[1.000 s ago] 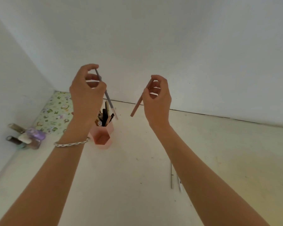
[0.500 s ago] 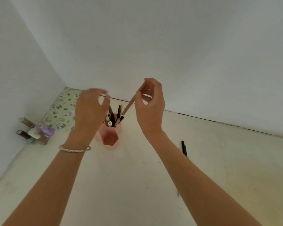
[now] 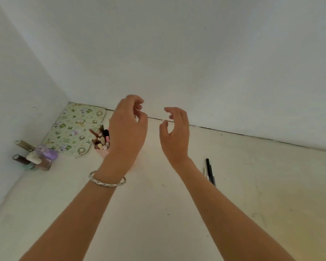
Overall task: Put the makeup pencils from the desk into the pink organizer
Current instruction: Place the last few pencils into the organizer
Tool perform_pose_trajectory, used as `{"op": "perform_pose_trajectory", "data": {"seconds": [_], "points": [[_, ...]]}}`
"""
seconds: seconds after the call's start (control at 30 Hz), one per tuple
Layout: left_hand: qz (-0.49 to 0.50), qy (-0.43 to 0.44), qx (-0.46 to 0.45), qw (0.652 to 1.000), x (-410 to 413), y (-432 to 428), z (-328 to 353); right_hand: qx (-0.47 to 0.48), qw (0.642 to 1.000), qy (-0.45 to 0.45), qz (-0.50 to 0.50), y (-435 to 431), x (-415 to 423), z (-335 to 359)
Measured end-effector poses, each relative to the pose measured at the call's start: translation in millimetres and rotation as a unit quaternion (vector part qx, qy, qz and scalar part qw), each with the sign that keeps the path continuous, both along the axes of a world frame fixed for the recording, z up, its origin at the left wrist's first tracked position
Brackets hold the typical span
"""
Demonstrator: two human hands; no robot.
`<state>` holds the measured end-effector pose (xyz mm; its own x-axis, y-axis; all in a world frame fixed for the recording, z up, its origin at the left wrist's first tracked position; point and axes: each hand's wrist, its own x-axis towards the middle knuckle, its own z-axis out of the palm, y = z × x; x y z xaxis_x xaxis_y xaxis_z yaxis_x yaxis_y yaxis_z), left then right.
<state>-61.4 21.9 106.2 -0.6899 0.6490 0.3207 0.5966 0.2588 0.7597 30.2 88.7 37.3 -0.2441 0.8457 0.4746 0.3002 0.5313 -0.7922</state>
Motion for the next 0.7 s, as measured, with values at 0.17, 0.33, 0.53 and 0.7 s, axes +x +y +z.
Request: {"op": "perform_pose_trajectory", "data": {"seconds": [0.17, 0.33, 0.53, 0.7], "points": [[-0.17, -0.073, -0.284, 0.941, 95, 28, -65, -0.115, 0.987, 0.025, -0.109, 42, 71, 4], [-0.21, -0.096, -0.4, 0.887, 155, 36, -112, -0.172, 0.97, -0.003, -0.173, 54, 137, -8], [-0.188, -0.038, -0.433, 0.881, 173, 47, -127, -0.212, 0.958, -0.037, -0.187, 51, 182, -24], [-0.186, -0.012, -0.448, 0.874, 182, 54, -124, -0.256, 0.949, -0.066, -0.174, 41, 193, -39]]}}
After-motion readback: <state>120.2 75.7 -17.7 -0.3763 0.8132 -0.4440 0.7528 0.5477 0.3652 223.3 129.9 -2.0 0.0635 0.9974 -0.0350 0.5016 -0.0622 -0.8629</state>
